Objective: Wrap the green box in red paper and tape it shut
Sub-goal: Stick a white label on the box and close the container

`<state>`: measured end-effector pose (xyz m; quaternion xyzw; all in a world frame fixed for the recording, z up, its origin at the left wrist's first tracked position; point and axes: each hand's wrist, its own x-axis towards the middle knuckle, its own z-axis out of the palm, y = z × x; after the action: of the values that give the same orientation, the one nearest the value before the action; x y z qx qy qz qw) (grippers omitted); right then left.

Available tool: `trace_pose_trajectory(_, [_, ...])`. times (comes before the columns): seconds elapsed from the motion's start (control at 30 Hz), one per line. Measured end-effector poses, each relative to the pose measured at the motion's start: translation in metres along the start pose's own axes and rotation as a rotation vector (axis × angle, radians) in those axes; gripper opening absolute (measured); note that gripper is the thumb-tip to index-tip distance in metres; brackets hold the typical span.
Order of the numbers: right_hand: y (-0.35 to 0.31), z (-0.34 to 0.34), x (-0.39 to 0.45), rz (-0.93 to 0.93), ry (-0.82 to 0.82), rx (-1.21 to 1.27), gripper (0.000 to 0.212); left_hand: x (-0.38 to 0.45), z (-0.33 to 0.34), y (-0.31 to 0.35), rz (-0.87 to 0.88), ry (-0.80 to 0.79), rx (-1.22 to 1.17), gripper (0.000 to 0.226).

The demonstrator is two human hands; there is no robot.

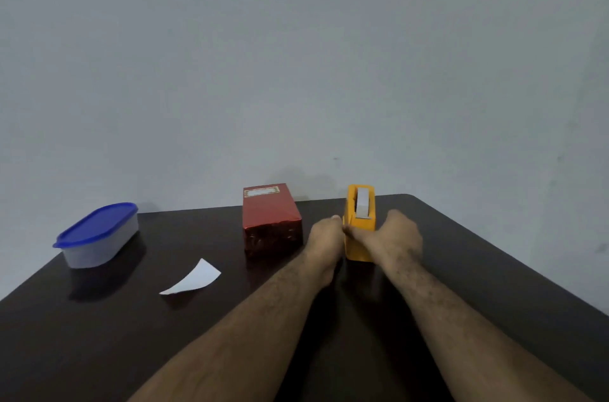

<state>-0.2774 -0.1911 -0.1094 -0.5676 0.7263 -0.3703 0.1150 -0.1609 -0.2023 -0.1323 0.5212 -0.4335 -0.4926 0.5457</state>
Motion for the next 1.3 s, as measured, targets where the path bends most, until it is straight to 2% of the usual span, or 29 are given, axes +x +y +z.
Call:
trace_pose_trajectory(0.1, [0.0,0.013,0.01,-0.04,-0.022,0.016,0.05,0.011,0.008,-0.004,-0.084,0.013,-0.118,0.053])
trace_pose_trajectory(0.27, [0.018,0.003,0.036,-0.16,-0.051,-0.054,0.04,0.044,0.025,-0.004,-0.15,-0.057,-0.158,0.039])
trace_pose_trajectory(0.37, [0.044,-0.011,0.064,-0.232,-0.037,-0.055,0.037,0.053,0.048,-0.008,-0.143,-0.069,-0.099,0.03])
trace_pose_trajectory(0.5, [0.069,-0.024,0.099,-0.269,0.001,-0.025,0.034,0.065,0.087,-0.005,-0.132,-0.096,-0.092,0.031])
trace_pose_trajectory(0.63, [0.088,-0.027,0.122,-0.267,0.007,0.015,0.029,0.098,0.117,-0.013,-0.112,-0.09,-0.08,0.039])
trace_pose_trajectory(0.77, [0.103,-0.019,0.133,-0.229,0.03,0.043,0.032,0.127,0.13,-0.029,-0.09,-0.093,-0.024,0.054])
trace_pose_trajectory(0.87, [0.103,-0.019,0.134,-0.241,0.024,0.045,0.034,0.122,0.13,-0.025,-0.087,-0.098,0.0,0.043])
trace_pose_trajectory(1.0, [0.101,-0.019,0.128,-0.197,-0.006,0.067,0.03,0.102,0.124,-0.014,-0.102,-0.123,0.028,0.04])
trace_pose_trajectory(1.13, [0.101,-0.02,0.116,-0.091,-0.036,-0.02,0.045,0.081,0.105,-0.008,-0.017,-0.138,0.19,0.019])
trace_pose_trajectory(1.23, [0.089,-0.025,0.088,0.01,0.02,-0.059,0.049,0.046,0.078,0.005,0.144,-0.077,0.398,0.021])
trace_pose_trajectory(1.3, [0.072,-0.03,0.066,0.012,0.084,-0.022,0.047,0.025,0.053,0.015,0.246,-0.026,0.563,0.031])
